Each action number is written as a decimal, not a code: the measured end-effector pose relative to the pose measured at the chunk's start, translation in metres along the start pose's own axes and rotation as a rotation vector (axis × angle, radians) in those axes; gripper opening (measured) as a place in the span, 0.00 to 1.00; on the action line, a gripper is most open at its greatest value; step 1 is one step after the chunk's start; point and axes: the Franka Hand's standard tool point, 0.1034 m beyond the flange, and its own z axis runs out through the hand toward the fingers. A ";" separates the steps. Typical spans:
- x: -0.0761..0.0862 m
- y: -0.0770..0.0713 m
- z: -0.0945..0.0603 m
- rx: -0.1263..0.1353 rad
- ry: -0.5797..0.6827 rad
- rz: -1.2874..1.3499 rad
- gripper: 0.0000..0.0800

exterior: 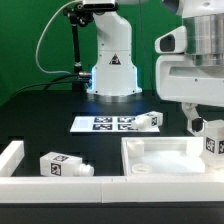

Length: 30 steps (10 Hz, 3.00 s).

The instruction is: Assemble one leg

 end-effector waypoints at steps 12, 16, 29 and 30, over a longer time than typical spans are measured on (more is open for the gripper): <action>0.002 0.003 0.003 -0.033 -0.029 -0.551 0.39; 0.000 0.001 0.003 -0.036 -0.017 -0.059 0.36; -0.003 -0.003 0.009 0.019 0.019 -0.234 0.81; -0.002 -0.002 0.008 -0.007 0.028 -0.405 0.81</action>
Offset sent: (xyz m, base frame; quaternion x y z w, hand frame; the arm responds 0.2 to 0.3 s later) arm 0.0000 0.0000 0.0000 0.0000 0.0000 -0.1938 0.9810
